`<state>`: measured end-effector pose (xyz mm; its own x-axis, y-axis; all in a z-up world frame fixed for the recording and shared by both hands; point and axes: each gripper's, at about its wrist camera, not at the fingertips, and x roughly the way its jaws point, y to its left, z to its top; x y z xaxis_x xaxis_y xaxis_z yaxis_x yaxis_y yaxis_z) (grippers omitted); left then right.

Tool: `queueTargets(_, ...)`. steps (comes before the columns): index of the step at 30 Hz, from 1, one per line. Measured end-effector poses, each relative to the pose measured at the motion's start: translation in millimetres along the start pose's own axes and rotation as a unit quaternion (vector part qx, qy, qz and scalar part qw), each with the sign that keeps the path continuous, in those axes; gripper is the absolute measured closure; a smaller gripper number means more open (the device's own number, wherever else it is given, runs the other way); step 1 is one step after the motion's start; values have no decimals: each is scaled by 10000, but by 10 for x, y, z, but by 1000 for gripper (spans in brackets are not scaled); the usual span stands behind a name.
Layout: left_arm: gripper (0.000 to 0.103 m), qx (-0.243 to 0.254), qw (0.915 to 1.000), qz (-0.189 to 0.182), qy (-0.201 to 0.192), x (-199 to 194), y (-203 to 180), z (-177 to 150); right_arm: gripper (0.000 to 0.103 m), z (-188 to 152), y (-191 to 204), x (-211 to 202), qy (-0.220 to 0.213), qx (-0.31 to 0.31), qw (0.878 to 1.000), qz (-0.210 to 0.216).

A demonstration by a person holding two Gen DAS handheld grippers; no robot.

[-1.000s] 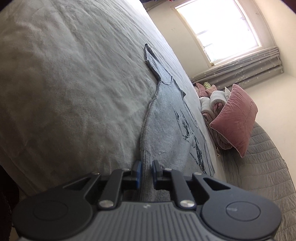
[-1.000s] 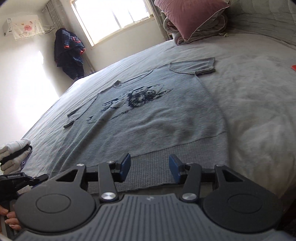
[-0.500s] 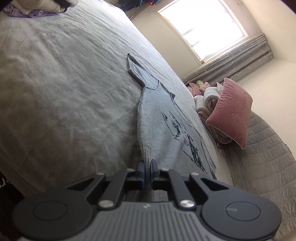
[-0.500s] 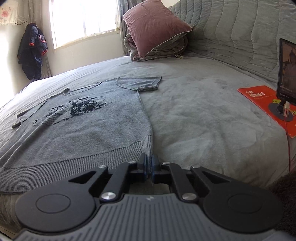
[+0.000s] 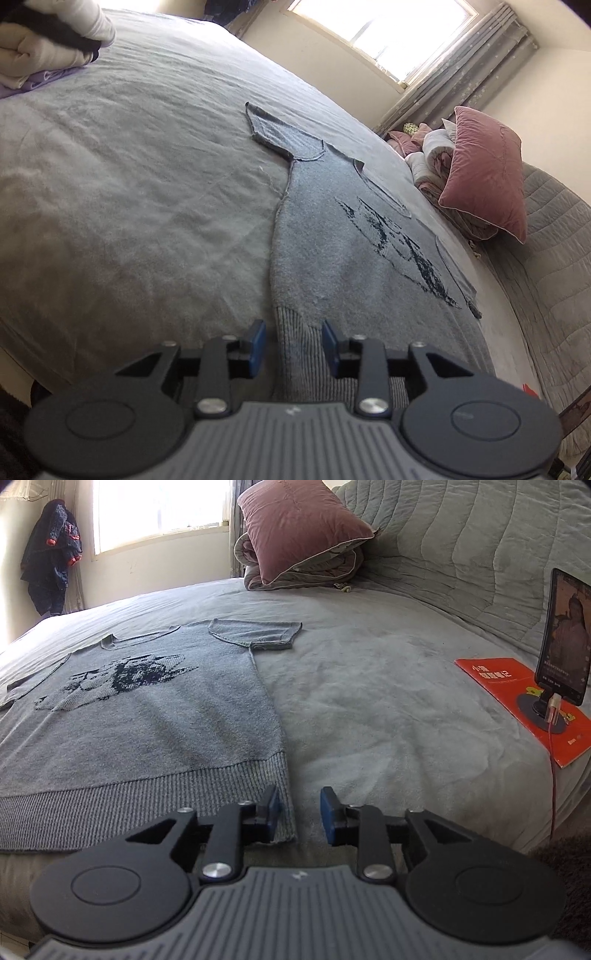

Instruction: Fold clothes

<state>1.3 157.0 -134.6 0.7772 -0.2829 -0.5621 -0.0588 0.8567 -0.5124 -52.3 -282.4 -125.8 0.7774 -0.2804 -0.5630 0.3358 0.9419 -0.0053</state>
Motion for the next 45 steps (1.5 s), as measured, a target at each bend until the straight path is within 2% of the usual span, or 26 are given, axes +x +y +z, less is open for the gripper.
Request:
queueTargets(4, 53, 626, 9972, 157, -380, 87, -297, 144, 54, 171, 189, 2, -363, -159, 9992, 98)
queueTargets(8, 38, 943, 9945, -19, -464, 356, -627, 203, 52, 344, 566, 201, -572, -401, 9962, 521)
queueTargets(10, 30, 1163, 9921, 3, -470, 529, -763, 198, 49, 408, 787, 335, -582, -546, 9937, 791)
queueTargets(12, 19, 1315, 9904, 94, -421, 720, -828, 185, 43, 455, 1001, 463, -552, -673, 9907, 1048)
queueTargets(16, 13, 1617, 9859, 276, -321, 1103, -956, 160, 37, 526, 1392, 797, -349, -969, 9840, 1457)
queueTargets(19, 12, 1783, 9829, 381, -275, 1252, -928, 132, 28, 494, 1581, 1021, -98, -1298, 9799, 1509)
queueTargets(21, 11, 1822, 9824, 305, -290, 1208, -866, 137, 18, 487, 1524, 1086, 34, -1178, 9804, 1578)
queueTargets(23, 11, 1893, 9811, 284, -299, 1155, -800, 137, 14, 501, 1387, 1077, 72, -1032, 9809, 1645)
queueTargets(30, 11, 2163, 9748, 440, -311, 922, -552, 114, 8, 387, 869, 962, 15, -887, 9877, 1284)
queueTargets(37, 10, 2479, 9667, 572, -288, 726, -442, 34, 7, 272, 406, 827, 20, -651, 9912, 1154)
queueTargets(38, 6, 2457, 9671, 611, -258, 700, -423, 29, 6, 255, 374, 804, 24, -663, 9919, 1084)
queueTargets(41, 5, 2316, 9707, 600, -210, 616, -372, 55, 2, 232, 289, 744, 98, -571, 9938, 954)
queueTargets(45, 5, 2211, 9734, 543, -272, 582, -446, 188, 2, 372, 205, 713, 183, -356, 9934, 1075)
